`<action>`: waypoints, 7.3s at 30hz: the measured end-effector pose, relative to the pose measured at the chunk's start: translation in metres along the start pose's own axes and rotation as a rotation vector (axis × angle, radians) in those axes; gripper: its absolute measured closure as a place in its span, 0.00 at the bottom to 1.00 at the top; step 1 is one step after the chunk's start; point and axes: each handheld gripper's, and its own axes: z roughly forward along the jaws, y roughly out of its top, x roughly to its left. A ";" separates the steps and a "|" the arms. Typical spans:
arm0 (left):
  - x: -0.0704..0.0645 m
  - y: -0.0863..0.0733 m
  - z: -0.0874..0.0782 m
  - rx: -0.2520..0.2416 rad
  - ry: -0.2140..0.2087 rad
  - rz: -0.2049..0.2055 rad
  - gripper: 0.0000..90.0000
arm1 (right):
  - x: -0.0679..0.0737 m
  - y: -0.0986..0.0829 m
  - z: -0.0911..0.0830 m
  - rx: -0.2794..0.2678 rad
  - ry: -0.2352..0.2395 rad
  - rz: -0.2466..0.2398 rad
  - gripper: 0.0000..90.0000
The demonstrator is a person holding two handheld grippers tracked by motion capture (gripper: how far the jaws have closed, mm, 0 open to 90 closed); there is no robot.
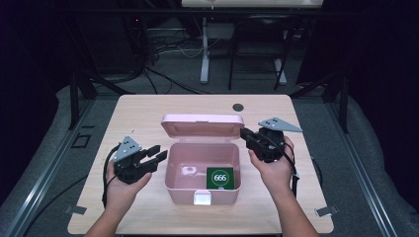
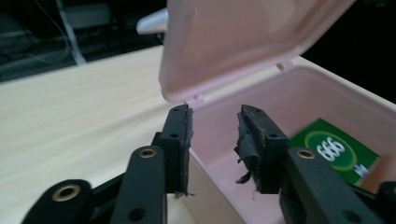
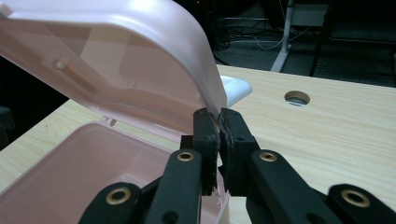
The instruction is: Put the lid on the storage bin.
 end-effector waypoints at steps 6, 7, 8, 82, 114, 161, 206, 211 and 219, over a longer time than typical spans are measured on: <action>0.003 0.023 0.004 -0.054 0.033 0.029 0.60 | 0.000 0.000 0.000 0.001 0.006 0.000 0.95; 0.003 0.027 0.004 -0.062 0.039 0.034 0.60 | 0.000 0.000 0.000 -0.002 0.006 -0.002 0.95; 0.004 0.031 0.004 -0.067 0.046 0.039 0.60 | -0.001 -0.001 0.000 -0.002 0.006 -0.004 0.96; -0.008 0.041 -0.010 -0.132 0.009 0.013 0.84 | -0.048 -0.004 -0.010 -0.026 0.036 0.140 0.63; -0.019 0.021 -0.024 -0.101 -0.027 0.029 0.78 | -0.051 -0.004 -0.009 -0.020 0.016 0.137 0.53; -0.030 -0.022 -0.036 -0.056 -0.064 0.029 0.76 | -0.052 -0.008 -0.009 -0.002 0.007 0.145 0.51; -0.032 -0.064 -0.041 0.007 -0.060 0.017 0.75 | -0.053 -0.013 -0.004 0.021 0.007 0.143 0.51; -0.032 -0.068 -0.041 0.024 -0.064 0.012 0.75 | -0.052 -0.013 -0.004 0.020 0.008 0.143 0.51; -0.030 -0.071 -0.043 0.025 -0.067 0.007 0.74 | -0.052 -0.013 -0.003 0.022 0.008 0.141 0.51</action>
